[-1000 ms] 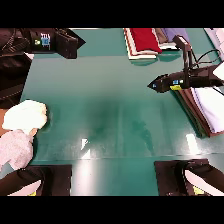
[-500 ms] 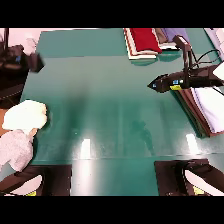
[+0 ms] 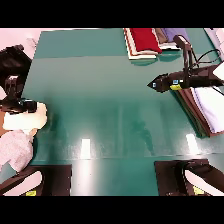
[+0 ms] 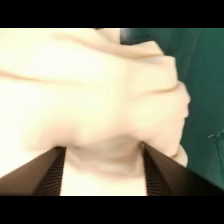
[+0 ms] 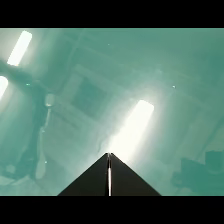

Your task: Fold the shirts.

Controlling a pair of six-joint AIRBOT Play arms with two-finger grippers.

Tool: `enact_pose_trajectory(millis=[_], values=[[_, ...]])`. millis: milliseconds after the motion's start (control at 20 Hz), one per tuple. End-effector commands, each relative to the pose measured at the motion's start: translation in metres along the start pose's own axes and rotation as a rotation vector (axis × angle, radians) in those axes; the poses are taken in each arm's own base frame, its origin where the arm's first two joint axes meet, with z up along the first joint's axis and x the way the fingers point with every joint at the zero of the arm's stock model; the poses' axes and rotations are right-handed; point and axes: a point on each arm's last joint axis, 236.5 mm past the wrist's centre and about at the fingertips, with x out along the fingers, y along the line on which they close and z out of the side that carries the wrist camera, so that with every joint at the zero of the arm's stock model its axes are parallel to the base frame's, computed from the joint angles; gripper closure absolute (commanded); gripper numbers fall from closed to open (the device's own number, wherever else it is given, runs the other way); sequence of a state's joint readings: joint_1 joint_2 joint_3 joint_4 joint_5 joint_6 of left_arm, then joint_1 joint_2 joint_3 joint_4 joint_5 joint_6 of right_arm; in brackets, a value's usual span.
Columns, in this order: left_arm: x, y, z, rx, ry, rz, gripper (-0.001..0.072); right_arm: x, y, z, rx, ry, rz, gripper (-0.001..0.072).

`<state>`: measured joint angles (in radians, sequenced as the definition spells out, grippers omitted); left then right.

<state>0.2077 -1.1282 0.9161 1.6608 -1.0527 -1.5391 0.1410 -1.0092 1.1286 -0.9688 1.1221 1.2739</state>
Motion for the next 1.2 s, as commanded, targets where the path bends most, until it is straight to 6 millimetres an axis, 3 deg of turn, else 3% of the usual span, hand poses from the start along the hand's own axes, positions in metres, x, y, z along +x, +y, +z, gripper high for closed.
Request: enact_pose_trajectory(millis=[0, 50, 150, 200, 300, 450, 500, 600, 650, 750, 900, 1050, 1100, 1150], values=[[0.003, 0.006, -0.005, -0.031, -0.002, 0.007, 0.0553, 0.000, -0.001, 0.005, -0.001, -0.020, -0.005, 0.0691], [-0.009, 0.008, 0.006, -0.035, -0.034, 0.009, 0.0676, -0.002, 0.000, 0.008, -0.004, -0.032, -0.007, 0.0691], [-0.059, 0.009, 0.045, -0.043, -0.181, -0.005, 0.0685, -0.014, 0.007, 0.027, -0.031, -0.078, -0.007, 0.0691], [-0.097, 0.006, 0.068, -0.039, -0.290, -0.019, 0.0686, -0.026, 0.013, 0.042, -0.055, -0.119, -0.007, 0.0691], [-0.196, -0.009, 0.106, 0.002, -0.541, -0.048, 0.0686, -0.055, 0.029, 0.079, -0.110, -0.228, -0.013, 0.0691], [-0.319, -0.060, 0.115, 0.131, -0.792, -0.147, 0.0687, -0.109, 0.055, 0.133, -0.189, -0.422, -0.027, 0.0691], [-0.348, -0.084, 0.111, 0.189, -0.840, -0.202, 0.0687, -0.128, 0.062, 0.148, -0.208, -0.481, -0.033, 0.0691], [-0.385, -0.133, 0.100, 0.301, -0.914, -0.317, 0.0687, -0.159, 0.067, 0.165, -0.232, -0.559, -0.056, 0.0692], [-0.394, -0.157, 0.095, 0.353, -0.938, -0.373, 0.0687, -0.173, 0.067, 0.171, -0.239, -0.588, -0.071, 0.0691], [-0.393, -0.213, 0.082, 0.469, -0.917, -0.475, 0.0687, -0.196, 0.060, 0.180, -0.240, -0.632, -0.110, 0.0691], [-0.357, -0.310, 0.053, 0.652, -0.789, -0.588, 0.0686, -0.213, 0.044, 0.181, -0.223, -0.641, -0.160, 0.0691], [-0.306, -0.413, 0.004, 0.834, -0.621, -0.725, 0.0682, -0.212, 0.032, 0.172, -0.205, -0.599, -0.181, 0.0692], [-0.292, -0.440, -0.012, 0.866, -0.574, -0.778, 0.0466, -0.211, 0.030, 0.169, -0.201, -0.583, -0.185, 0.0691], [-0.281, -0.459, -0.020, 0.857, -0.534, -0.821, 0.0174, -0.210, 0.026, 0.166, -0.195, -0.569, -0.190, 0.0691]])
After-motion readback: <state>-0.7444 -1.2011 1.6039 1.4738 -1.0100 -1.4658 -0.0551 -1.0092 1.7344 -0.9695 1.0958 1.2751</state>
